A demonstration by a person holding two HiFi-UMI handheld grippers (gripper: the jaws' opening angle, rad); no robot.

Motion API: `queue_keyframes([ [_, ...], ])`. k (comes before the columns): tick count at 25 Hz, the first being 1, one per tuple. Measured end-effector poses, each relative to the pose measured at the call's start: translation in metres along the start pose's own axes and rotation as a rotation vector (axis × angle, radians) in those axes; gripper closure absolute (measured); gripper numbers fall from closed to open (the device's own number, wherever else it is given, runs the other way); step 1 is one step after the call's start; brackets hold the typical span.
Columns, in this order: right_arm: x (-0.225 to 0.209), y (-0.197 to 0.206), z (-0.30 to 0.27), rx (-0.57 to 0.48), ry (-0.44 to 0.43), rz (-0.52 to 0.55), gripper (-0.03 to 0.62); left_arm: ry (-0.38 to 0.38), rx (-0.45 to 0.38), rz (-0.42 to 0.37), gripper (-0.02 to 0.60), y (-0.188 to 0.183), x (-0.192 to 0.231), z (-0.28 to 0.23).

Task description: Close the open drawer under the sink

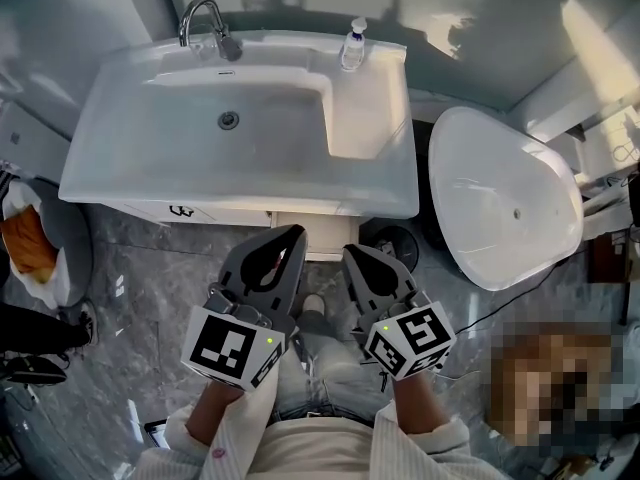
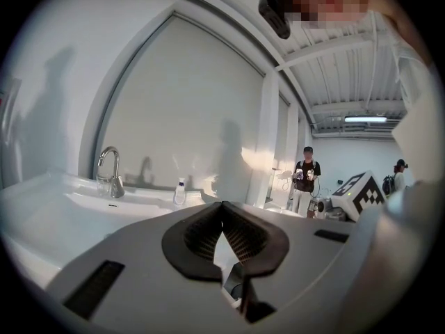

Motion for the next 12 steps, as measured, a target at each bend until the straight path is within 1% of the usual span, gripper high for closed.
queue_keyframes([
  [7, -0.014, 0.021, -0.013, 0.031, 0.024, -0.024, 0.585, 0.007, 0.036, 0.031, 0.565, 0.03, 0.009, -0.013],
  [12, -0.025, 0.046, -0.025, 0.061, 0.04, -0.019, 0.585, 0.001, 0.078, 0.041, 0.565, 0.065, 0.018, -0.018],
])
Point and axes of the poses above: the fingertips, and each gripper's own axes: z backward along the fingers, x to its left, y out of its underside, the point moved 3 cm from there along z, backward along the fingers, and after that the axes turned 6 degrees about y, right-handed, at the moved point
